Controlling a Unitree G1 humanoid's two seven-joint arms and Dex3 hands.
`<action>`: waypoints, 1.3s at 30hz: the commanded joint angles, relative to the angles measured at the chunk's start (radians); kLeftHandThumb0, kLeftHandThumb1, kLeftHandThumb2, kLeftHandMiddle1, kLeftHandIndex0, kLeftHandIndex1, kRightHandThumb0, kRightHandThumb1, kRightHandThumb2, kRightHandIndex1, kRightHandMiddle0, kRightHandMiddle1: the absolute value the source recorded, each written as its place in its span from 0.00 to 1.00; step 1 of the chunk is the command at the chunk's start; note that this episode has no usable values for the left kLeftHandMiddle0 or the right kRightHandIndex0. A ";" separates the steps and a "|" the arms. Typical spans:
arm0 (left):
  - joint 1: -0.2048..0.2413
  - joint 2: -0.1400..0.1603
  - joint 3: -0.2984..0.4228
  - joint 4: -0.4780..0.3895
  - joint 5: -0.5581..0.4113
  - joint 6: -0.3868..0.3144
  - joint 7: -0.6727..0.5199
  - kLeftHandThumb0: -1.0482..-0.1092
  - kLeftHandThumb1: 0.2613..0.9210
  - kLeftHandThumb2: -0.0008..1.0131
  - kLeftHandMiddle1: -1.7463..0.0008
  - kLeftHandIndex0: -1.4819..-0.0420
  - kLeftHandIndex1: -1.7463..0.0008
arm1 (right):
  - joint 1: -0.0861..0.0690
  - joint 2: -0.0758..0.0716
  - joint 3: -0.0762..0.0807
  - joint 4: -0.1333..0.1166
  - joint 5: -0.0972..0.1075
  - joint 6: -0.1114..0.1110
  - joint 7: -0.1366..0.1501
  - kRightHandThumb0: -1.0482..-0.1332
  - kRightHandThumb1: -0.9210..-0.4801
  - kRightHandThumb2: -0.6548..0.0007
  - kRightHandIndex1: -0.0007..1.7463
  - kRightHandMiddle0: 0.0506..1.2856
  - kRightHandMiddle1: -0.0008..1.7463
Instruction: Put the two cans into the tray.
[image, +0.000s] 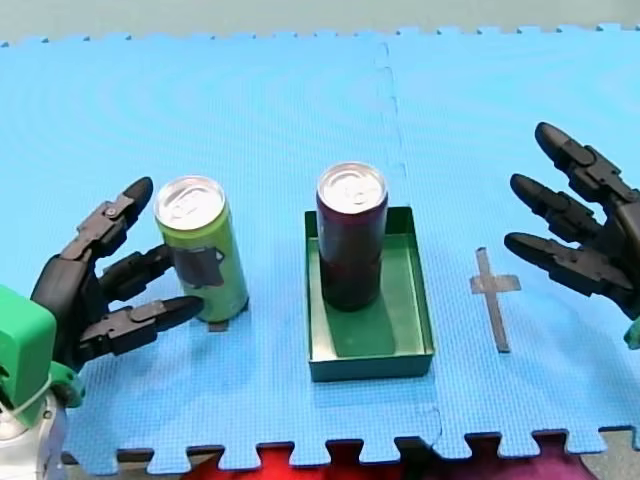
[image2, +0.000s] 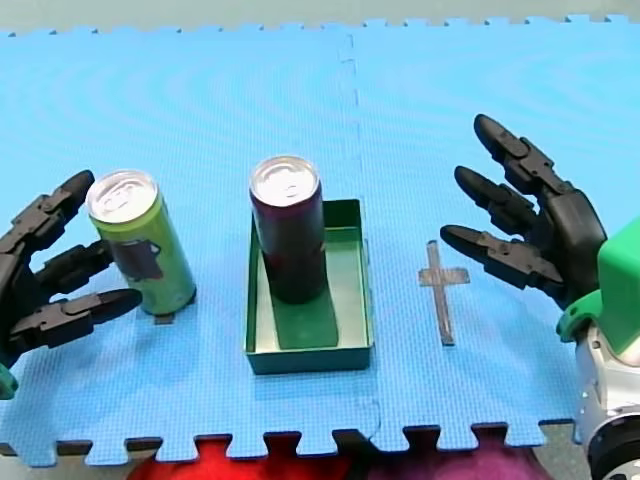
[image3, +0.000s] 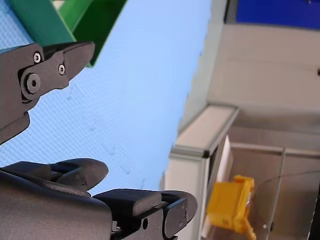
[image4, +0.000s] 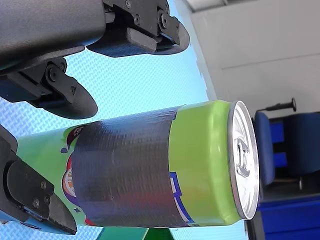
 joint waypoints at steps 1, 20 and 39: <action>0.001 0.005 0.000 -0.004 -0.001 0.005 0.000 0.27 0.52 0.00 1.00 0.87 1.00 | 0.003 -0.006 0.000 -0.002 0.000 -0.003 -0.002 0.00 0.22 0.99 0.00 0.20 0.00; -0.019 -0.004 0.001 0.014 -0.002 -0.002 0.004 0.29 0.52 0.00 1.00 0.87 1.00 | 0.003 -0.008 0.001 0.002 -0.002 -0.004 -0.006 0.00 0.19 0.99 0.00 0.21 0.00; -0.041 -0.017 -0.009 0.022 0.005 0.002 0.018 0.26 0.54 0.00 1.00 0.87 1.00 | 0.010 -0.011 0.008 -0.025 -0.004 0.009 -0.013 0.00 0.17 0.99 0.00 0.20 0.00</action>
